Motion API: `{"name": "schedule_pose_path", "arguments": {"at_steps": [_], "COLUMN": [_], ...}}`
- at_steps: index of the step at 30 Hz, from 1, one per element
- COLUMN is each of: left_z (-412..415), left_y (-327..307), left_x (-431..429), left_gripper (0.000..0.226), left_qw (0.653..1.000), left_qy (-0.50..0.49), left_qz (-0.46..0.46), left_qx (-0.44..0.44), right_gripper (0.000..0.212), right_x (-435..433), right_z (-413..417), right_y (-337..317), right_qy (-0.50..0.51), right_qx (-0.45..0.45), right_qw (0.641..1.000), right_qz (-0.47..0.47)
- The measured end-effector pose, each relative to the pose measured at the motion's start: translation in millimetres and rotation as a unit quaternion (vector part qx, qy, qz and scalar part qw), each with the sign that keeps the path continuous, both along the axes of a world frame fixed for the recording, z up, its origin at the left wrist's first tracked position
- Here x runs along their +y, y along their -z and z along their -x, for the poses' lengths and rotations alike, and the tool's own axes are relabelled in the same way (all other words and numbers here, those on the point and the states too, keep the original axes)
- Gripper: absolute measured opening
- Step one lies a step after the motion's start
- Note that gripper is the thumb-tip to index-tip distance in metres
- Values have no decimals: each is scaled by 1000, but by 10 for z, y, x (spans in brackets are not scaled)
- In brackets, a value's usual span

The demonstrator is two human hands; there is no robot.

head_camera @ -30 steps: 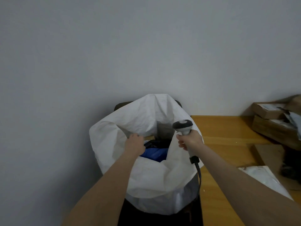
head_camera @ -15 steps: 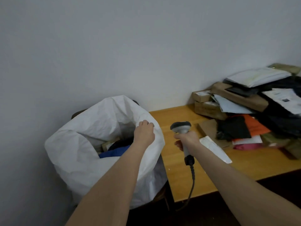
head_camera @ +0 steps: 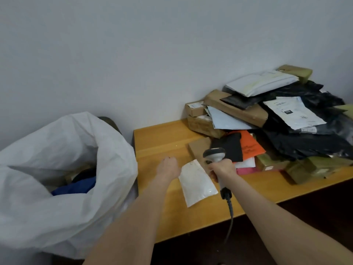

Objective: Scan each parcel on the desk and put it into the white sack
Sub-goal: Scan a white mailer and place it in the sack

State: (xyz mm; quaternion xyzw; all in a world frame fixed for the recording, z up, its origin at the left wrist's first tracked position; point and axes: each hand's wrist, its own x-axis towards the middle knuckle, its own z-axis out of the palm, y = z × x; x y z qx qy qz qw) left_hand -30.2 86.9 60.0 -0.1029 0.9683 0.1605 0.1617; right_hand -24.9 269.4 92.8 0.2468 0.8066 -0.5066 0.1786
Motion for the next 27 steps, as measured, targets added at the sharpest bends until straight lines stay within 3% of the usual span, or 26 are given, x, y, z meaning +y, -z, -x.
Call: {"name": "schedule_pose_path", "arguments": {"at_steps": [5,9,13,16,21,27], "left_z": [111,29,-13,-35,-34,35], "left_y": [442,749,852,778,583,460], "left_x": [544,671,695,644,392,99], "left_gripper": [52,60,54,56,65,42], "left_qw": [993,966,921,859,777,753], "left_qy": [-72,-168,-265,-340,-395,-400], "left_qz": [-76,-172,-267,-349,-468,-516], "left_qx": [-62,-92,-106,-155,-144,-82], "right_gripper": [10,10,21,24,11,10], "right_x": [448,454,313,191,-53,-317], "right_z": [358,441,391,368,479,516], "right_y": [298,599,854,933,789,525], "right_qy": [-55,-90,-94,-80,-93,-105], "right_qx": [-33,-54,-96,-133,-117,-164], "right_qw": [998,994,986,977,965,928], "right_qz": [-13,28,95,150,213,318]}}
